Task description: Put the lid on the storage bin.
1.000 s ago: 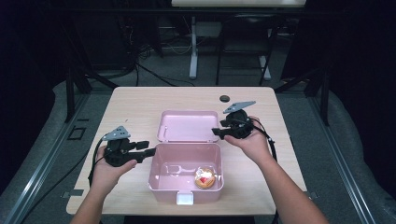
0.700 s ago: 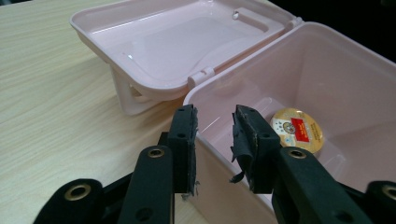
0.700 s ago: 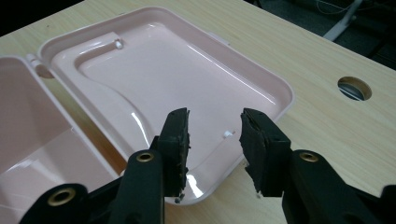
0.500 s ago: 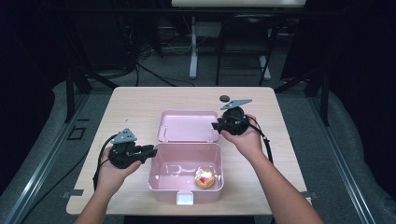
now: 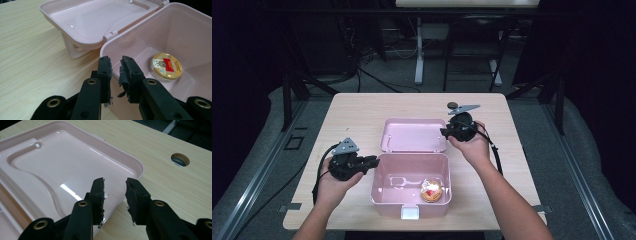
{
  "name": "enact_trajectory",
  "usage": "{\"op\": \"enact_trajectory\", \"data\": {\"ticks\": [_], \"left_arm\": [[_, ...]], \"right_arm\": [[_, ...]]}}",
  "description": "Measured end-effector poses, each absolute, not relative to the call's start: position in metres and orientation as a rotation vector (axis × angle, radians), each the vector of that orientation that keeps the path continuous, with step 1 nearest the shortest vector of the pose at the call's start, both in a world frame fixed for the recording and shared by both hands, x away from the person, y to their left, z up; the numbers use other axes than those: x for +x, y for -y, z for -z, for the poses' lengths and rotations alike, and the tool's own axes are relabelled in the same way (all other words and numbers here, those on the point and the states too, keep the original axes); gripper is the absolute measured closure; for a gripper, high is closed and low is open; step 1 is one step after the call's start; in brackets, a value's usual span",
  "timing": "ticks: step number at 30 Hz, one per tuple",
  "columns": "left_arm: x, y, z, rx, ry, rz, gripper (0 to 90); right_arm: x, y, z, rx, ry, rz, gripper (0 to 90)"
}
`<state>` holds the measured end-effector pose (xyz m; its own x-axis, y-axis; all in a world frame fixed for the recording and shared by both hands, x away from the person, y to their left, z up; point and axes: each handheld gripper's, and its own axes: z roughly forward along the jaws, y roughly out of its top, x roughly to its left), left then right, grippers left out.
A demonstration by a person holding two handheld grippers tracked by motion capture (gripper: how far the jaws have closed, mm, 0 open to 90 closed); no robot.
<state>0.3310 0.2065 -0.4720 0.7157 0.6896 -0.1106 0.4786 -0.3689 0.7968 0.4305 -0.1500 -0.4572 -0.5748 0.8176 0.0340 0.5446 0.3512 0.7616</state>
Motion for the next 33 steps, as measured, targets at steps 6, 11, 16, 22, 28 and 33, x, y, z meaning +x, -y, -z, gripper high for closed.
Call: {"op": "enact_trajectory", "data": {"ticks": [6, 11, 16, 22, 28, 33], "left_arm": [[0.332, -0.207, 0.472, 2.033, -0.891, -0.292, 76.9], [0.332, -0.208, 0.473, 2.027, -0.894, -0.29, 76.9], [0.332, -0.208, 0.473, 2.025, -0.895, -0.288, 76.9], [0.332, -0.208, 0.473, 2.02, -0.897, -0.29, 76.9], [0.332, -0.208, 0.473, 2.02, -0.897, -0.288, 76.9], [0.332, -0.208, 0.473, 2.018, -0.9, -0.286, 77.0]], "right_arm": [[0.44, 0.15, 0.463, 1.257, -2.257, -1.051, 68.0], [0.447, 0.147, 0.469, 1.304, -2.238, -1.026, 68.5], [0.454, 0.144, 0.473, 1.353, -2.217, -1.011, 68.5], [0.46, 0.141, 0.479, 1.384, -2.204, -0.992, 68.9], [0.464, 0.139, 0.482, 1.412, -2.186, -0.964, 70.1], [0.469, 0.139, 0.485, 1.452, -2.167, -0.961, 71.8]]}}
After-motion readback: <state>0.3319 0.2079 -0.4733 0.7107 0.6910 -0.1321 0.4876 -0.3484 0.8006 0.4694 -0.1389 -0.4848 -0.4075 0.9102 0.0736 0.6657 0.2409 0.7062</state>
